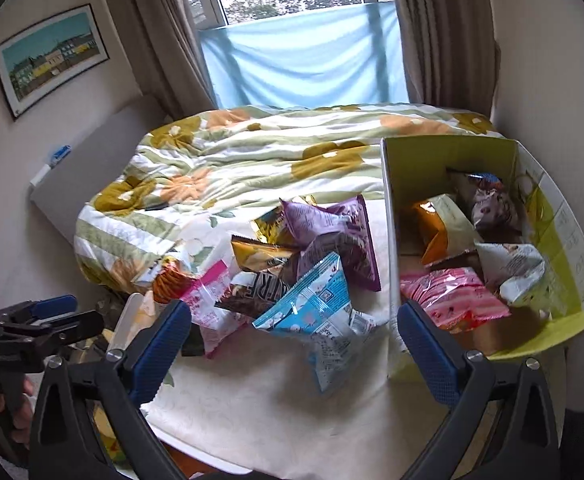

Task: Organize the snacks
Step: 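Withdraw both open tools from the box toward the remaining snacks, then grasp the pink Oishi bag with the left tool while the right tool grasps the blue bag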

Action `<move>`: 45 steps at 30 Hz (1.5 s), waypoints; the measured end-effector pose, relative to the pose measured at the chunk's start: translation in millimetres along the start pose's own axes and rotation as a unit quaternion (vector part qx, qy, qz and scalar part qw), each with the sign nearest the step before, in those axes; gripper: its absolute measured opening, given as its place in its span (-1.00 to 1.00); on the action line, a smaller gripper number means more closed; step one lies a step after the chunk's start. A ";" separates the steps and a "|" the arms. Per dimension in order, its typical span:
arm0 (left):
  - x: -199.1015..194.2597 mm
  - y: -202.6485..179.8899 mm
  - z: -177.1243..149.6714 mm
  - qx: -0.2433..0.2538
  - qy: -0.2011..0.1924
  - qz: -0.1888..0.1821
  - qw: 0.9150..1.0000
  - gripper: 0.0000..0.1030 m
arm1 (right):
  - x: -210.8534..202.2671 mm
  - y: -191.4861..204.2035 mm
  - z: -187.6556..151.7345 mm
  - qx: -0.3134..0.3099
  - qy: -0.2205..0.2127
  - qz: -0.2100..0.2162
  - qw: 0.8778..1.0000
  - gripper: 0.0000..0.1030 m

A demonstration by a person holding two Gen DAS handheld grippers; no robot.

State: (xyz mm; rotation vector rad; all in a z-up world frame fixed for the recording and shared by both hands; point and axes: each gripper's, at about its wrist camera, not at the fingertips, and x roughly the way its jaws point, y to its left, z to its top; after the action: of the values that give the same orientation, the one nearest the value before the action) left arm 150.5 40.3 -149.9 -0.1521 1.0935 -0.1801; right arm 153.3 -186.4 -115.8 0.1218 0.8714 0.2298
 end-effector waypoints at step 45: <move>169.1 -14.8 2.6 -0.015 0.037 -0.009 0.999 0.04 | 135.6 48.8 -73.4 -0.297 -0.016 -0.231 0.926 0.75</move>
State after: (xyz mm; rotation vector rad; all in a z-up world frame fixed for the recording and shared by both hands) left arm 227.4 -11.1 -292.2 -0.1836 1.1694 -0.1862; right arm 173.8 -104.5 -253.6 -0.6409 0.7412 0.0398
